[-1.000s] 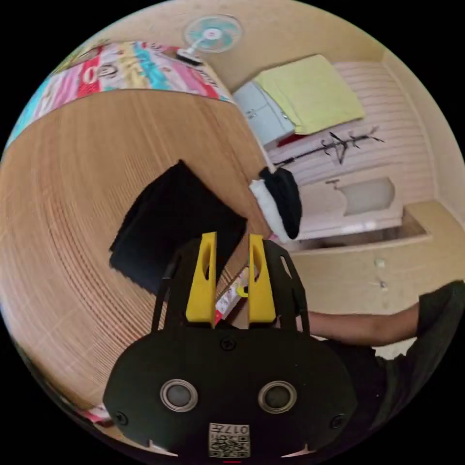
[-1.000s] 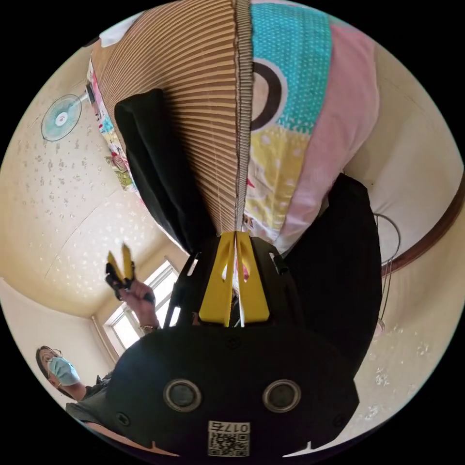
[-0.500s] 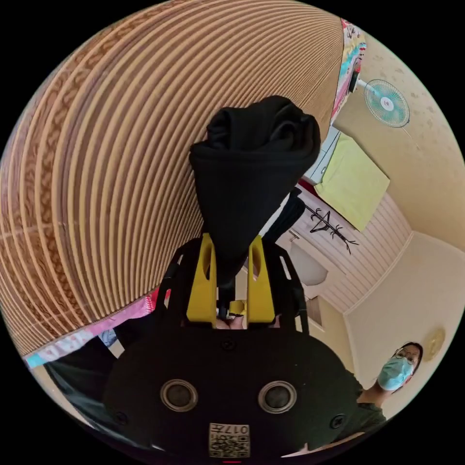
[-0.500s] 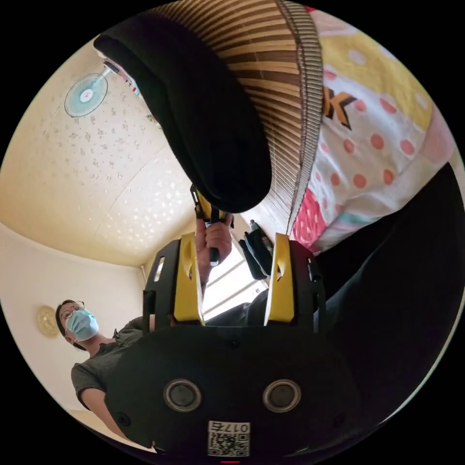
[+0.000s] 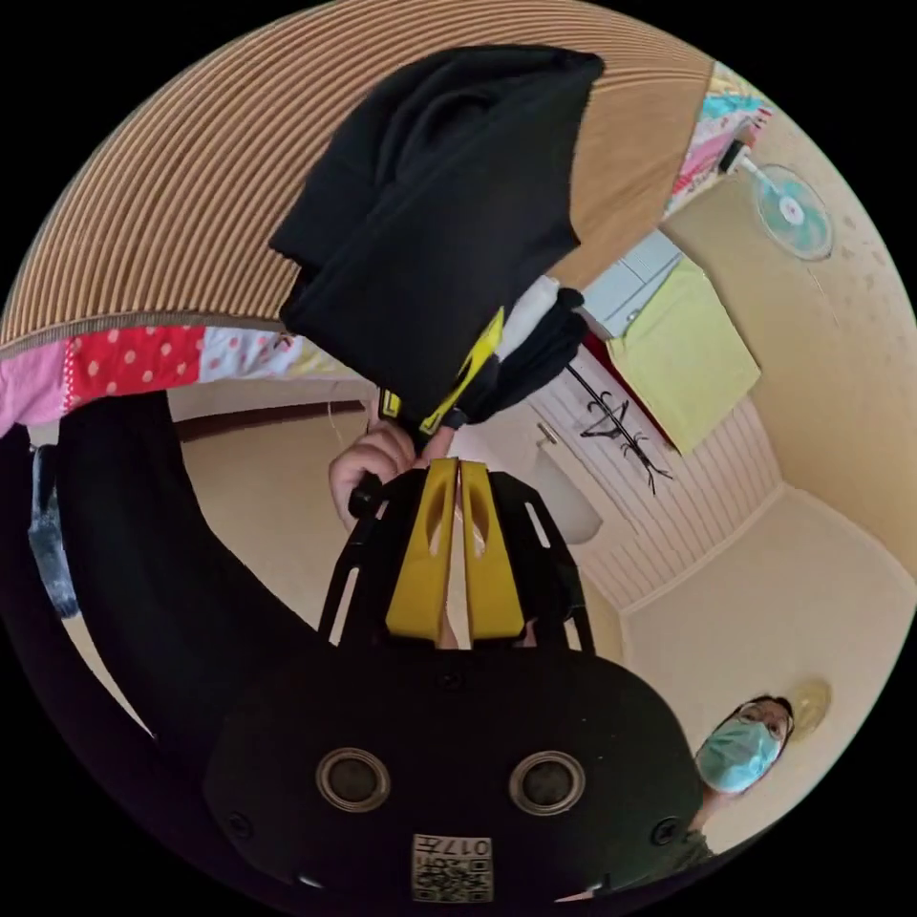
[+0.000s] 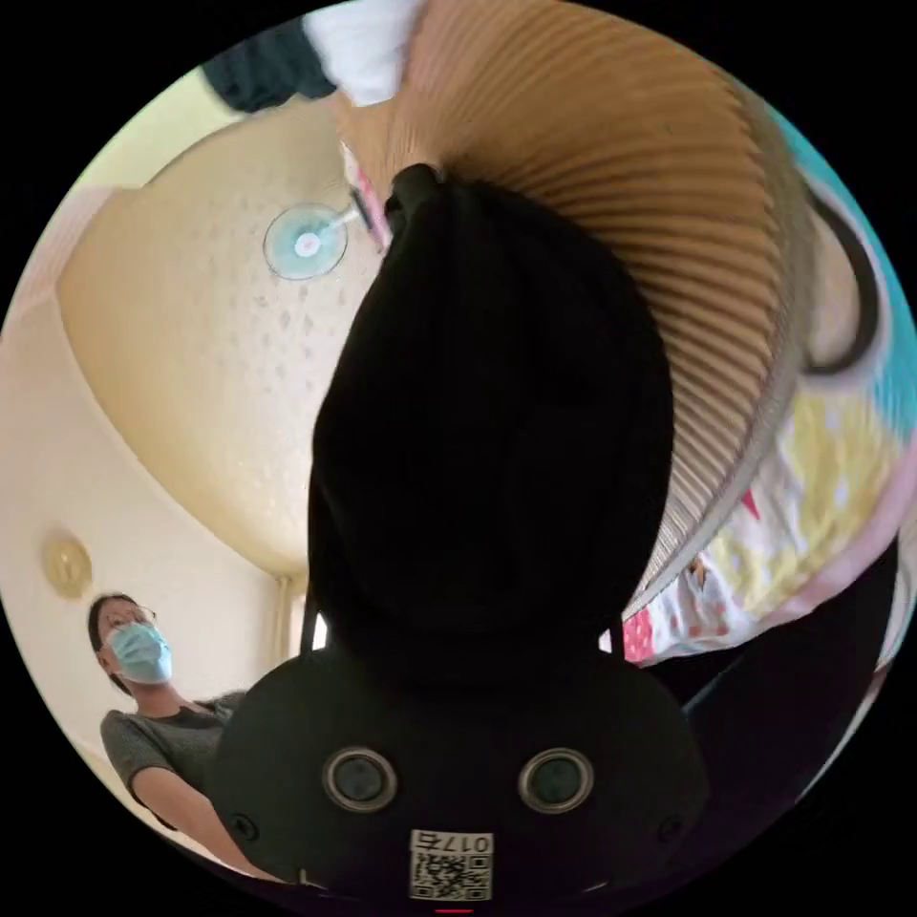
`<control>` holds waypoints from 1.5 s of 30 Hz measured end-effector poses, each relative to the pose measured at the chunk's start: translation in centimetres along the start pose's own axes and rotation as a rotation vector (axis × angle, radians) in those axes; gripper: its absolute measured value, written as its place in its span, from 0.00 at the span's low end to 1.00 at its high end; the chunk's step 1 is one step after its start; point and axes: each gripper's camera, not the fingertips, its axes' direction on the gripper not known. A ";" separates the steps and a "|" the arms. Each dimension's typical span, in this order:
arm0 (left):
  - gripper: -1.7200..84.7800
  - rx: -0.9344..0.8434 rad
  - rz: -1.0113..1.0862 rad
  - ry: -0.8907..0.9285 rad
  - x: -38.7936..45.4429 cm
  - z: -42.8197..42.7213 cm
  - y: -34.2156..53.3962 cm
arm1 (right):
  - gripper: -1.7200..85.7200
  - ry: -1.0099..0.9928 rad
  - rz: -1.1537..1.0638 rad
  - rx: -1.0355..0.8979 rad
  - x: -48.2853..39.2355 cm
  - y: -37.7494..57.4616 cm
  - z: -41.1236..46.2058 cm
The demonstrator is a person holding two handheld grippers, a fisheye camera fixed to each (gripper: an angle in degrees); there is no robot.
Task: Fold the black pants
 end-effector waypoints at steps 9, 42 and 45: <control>0.01 0.305 -0.091 0.444 6.8 -7.5 10.8 | 0.22 0.116 -0.619 -0.357 -22.5 -7.0 -1.4; 0.01 1.180 -0.108 0.194 25.4 -4.4 45.0 | 0.04 0.467 0.084 0.722 -8.6 2.6 -30.5; 0.01 1.140 -0.141 0.008 27.2 -3.5 45.9 | 0.03 0.288 0.296 0.742 0.3 9.4 -28.3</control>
